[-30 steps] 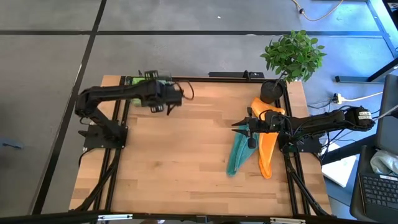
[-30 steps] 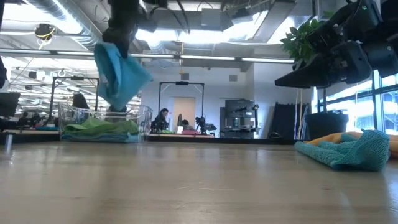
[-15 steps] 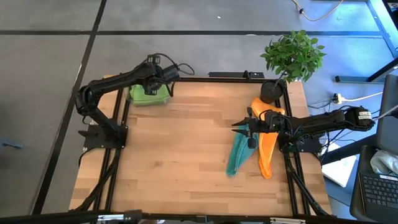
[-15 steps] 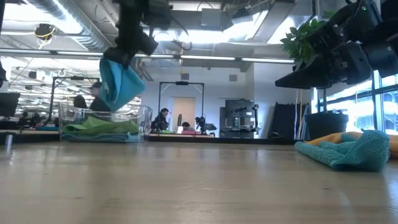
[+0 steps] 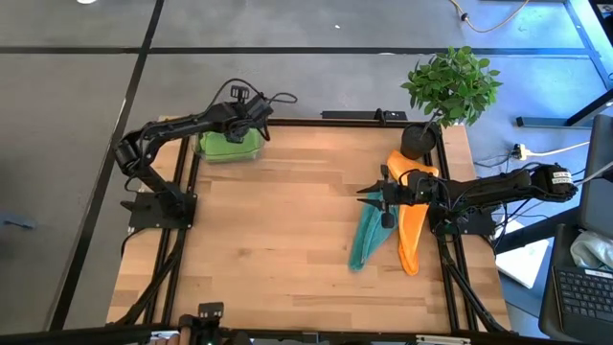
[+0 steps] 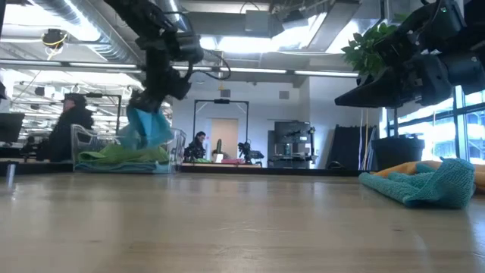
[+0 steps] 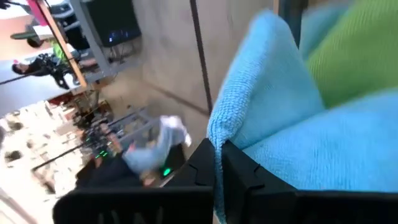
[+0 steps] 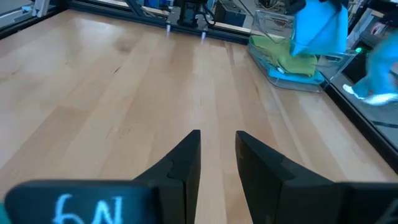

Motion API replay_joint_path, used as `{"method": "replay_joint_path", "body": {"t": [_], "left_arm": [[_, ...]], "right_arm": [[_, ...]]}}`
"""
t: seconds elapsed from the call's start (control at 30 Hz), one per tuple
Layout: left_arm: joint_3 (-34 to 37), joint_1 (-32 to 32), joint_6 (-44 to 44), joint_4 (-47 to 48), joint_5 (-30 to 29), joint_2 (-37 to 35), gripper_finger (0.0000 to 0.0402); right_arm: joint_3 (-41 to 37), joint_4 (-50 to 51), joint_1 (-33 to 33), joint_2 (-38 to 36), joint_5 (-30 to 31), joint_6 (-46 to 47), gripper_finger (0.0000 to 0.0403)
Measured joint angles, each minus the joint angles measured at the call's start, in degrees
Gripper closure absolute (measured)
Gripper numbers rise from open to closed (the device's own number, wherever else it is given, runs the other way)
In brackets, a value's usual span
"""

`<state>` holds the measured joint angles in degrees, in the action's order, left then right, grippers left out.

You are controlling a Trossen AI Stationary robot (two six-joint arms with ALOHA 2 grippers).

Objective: Fold microfiber towels
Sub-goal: Stack the light blue microfiber cloth on top of the green microfiber cloth in the transparent bin

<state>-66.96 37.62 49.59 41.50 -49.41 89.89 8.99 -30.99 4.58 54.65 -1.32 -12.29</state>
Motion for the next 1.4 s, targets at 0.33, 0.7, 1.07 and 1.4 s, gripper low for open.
{"method": "replay_joint_path", "body": {"t": [0.33,0.7,1.07,1.4], "left_arm": [[3.85,-2.39,-7.49,-4.27,9.50,-0.02,0.0401],[3.96,-6.22,-7.32,-4.60,3.83,-3.82,0.0401],[3.96,-0.08,-14.46,5.93,10.27,-6.69,0.0401],[3.96,0.40,-13.67,3.29,26.04,-9.12,0.0401]], "right_arm": [[0.00,-1.43,0.00,0.00,0.15,0.12,0.0300],[0.04,-9.87,0.09,4.92,4.98,-1.41,0.0300],[9.96,-10.40,-1.18,21.79,1.66,0.28,0.0284],[10.43,-9.81,-2.58,24.57,1.68,2.77,0.0283]]}}
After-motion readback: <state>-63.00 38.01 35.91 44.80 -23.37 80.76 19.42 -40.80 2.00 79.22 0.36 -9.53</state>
